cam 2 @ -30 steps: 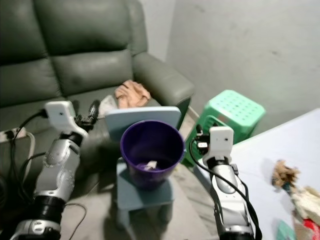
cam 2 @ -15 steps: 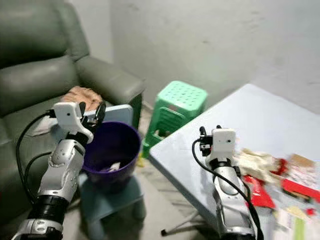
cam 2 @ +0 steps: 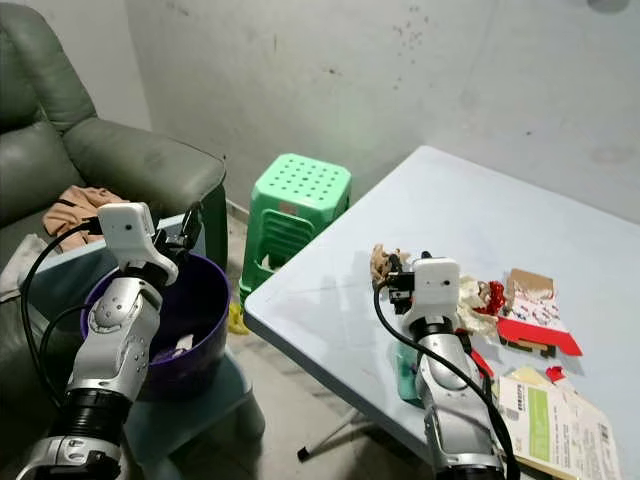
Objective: Picking trash to rubbish bin
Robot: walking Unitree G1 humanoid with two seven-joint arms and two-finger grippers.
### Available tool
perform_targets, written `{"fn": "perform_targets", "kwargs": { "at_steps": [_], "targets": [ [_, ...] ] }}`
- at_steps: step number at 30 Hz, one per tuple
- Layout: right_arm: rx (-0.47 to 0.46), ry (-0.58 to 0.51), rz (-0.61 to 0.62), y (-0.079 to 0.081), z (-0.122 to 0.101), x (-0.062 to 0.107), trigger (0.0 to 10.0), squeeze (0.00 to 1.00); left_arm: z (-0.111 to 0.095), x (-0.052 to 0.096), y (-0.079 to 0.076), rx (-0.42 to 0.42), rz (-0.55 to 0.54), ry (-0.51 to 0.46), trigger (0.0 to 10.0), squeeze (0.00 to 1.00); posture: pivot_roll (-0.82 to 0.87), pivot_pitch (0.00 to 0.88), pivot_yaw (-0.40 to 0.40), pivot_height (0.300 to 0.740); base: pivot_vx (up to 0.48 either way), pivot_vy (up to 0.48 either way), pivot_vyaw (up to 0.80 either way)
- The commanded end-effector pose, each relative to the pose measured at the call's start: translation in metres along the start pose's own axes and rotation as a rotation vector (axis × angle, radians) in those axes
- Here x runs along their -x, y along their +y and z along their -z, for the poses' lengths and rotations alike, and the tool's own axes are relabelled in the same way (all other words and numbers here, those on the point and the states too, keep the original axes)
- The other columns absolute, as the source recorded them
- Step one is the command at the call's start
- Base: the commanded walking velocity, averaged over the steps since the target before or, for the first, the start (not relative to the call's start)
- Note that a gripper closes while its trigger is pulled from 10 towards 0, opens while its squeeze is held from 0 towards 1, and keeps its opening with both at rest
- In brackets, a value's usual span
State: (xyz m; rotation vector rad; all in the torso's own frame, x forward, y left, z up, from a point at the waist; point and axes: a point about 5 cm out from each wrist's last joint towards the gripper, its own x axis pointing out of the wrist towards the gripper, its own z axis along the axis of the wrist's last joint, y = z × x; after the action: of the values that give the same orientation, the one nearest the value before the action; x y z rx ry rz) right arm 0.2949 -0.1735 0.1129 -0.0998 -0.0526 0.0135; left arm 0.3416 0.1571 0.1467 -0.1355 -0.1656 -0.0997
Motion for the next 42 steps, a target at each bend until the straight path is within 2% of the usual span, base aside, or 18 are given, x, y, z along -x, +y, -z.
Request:
{"fn": "perform_targets", "kwargs": {
  "at_steps": [1, 27, 28, 29, 30, 31, 32, 36, 38, 40, 42],
  "targets": [
    [0.007, -0.005, 0.008, -0.002, -0.002, 0.000, 10.0, 0.00, -0.001, -0.002, -0.003, -0.008, 0.020, -0.001, 10.0, 0.00, -0.03, 0.000, -0.068, 0.740, 0.000, 0.000, -0.74],
    [0.014, -0.002, -0.001, -0.001, -0.001, 0.006, 10.0, 0.00, 0.003, -0.002, -0.018, -0.018, 0.101, 0.024, 10.0, 0.00, -0.04, 0.000, -0.058, 0.740, 0.000, 0.000, -0.74],
    [-0.006, -0.002, -0.004, -0.001, 0.000, 0.006, 10.0, 0.00, 0.005, -0.002, -0.020, -0.024, 0.110, 0.037, 10.0, 0.00, -0.05, 0.000, -0.058, 0.740, 0.000, 0.000, -0.44],
    [-0.090, 0.020, -0.016, 0.001, 0.002, 0.008, 10.0, 0.00, 0.008, 0.000, -0.027, -0.056, 0.142, 0.057, 10.0, 0.00, -0.04, 0.000, -0.058, 0.740, 0.000, 0.000, 0.00],
    [-0.090, 0.020, -0.016, 0.001, 0.002, 0.008, 10.0, 0.00, 0.008, 0.000, -0.027, -0.056, 0.142, 0.057, 10.0, 0.00, -0.04, 0.000, -0.058, 0.740, 0.000, 0.000, 0.00],
    [-0.194, 0.061, -0.019, 0.003, 0.006, 0.009, 10.0, 0.00, 0.011, 0.002, -0.035, -0.061, 0.184, 0.078, 10.0, 0.00, -0.04, 0.000, -0.058, 0.740, 0.000, 0.000, 0.00],
    [-0.221, 0.074, -0.018, 0.004, 0.008, 0.010, 10.0, 0.00, 0.012, 0.003, -0.038, -0.061, 0.199, 0.086, 10.0, 0.00, -0.04, 0.000, -0.058, 0.740, 0.000, 0.000, 0.00],
    [-0.243, 0.163, 0.037, 0.001, 0.016, 0.011, 10.0, 0.00, 0.023, 0.011, -0.058, -0.088, 0.299, 0.157, 10.0, 0.00, -0.05, 0.000, -0.057, 0.740, 0.000, 0.000, 0.00],
    [-0.306, 0.186, 0.053, 0.000, 0.018, 0.013, 10.0, 0.00, 0.026, 0.015, -0.065, -0.082, 0.334, 0.180, 10.0, 0.00, -0.05, 0.000, -0.057, 0.740, 0.000, 0.000, 0.00],
    [-0.329, 0.192, 0.052, -0.001, 0.019, 0.013, 10.0, 0.00, 0.026, 0.017, -0.067, -0.080, 0.344, 0.185, 10.0, 0.00, -0.05, 0.000, -0.058, 0.740, 0.000, 0.000, 0.00],
    [-0.393, 0.184, 0.017, -0.002, 0.017, 0.018, 10.0, 0.00, 0.025, 0.022, -0.074, -0.089, 0.376, 0.175, 10.0, 0.00, -0.06, 0.000, -0.059, 0.740, 0.000, 0.000, 0.00]
  ]
}}
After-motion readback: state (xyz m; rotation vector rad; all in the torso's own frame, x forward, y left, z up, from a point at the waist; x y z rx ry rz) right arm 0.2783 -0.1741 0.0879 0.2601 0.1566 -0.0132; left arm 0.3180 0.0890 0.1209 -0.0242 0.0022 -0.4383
